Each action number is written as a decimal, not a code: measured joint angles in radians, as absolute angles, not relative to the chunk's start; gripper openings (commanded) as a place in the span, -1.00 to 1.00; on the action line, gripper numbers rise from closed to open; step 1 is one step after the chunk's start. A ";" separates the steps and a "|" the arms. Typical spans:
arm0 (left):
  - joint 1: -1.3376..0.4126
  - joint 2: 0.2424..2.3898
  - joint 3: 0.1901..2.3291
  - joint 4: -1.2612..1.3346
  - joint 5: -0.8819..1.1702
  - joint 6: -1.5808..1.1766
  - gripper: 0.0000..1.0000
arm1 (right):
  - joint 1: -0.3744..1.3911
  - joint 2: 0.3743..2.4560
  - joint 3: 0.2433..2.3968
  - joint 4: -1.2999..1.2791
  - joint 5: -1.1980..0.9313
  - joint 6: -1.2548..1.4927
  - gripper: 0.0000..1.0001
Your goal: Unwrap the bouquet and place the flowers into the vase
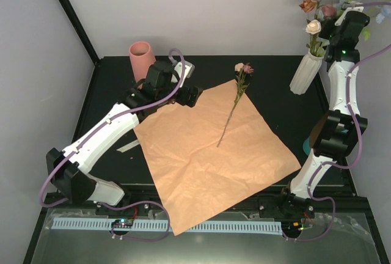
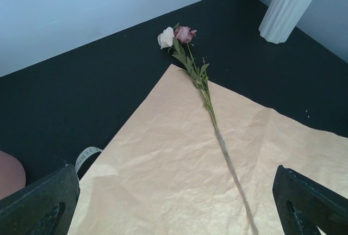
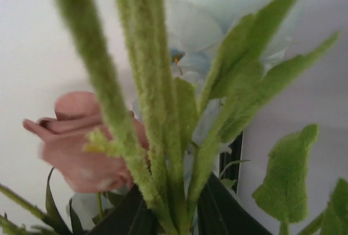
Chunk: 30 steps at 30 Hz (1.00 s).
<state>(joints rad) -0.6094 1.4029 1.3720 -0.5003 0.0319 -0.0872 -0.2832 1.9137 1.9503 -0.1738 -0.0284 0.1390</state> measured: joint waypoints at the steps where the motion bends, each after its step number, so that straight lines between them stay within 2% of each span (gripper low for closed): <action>1: -0.609 1.403 1.372 -0.500 0.032 -0.088 0.98 | -0.283 1.914 1.950 -0.185 -0.028 0.142 -0.23; 4: -0.609 1.403 1.372 -0.500 0.035 -0.089 0.98 | -0.283 1.909 1.950 -0.231 -0.027 0.155 0.07; 20: -0.609 1.462 1.425 -0.585 0.080 -0.135 0.98 | -0.283 1.809 2.017 -0.591 -0.038 0.332 0.98; 30: -0.609 1.468 1.437 -0.695 0.109 -0.186 0.98 | -0.283 1.653 1.940 -0.659 -0.083 0.369 0.99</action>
<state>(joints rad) -0.6094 1.4685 1.4372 -0.6949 0.1093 -0.1856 -0.2829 1.6527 1.9404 -0.6586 -0.0830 0.3691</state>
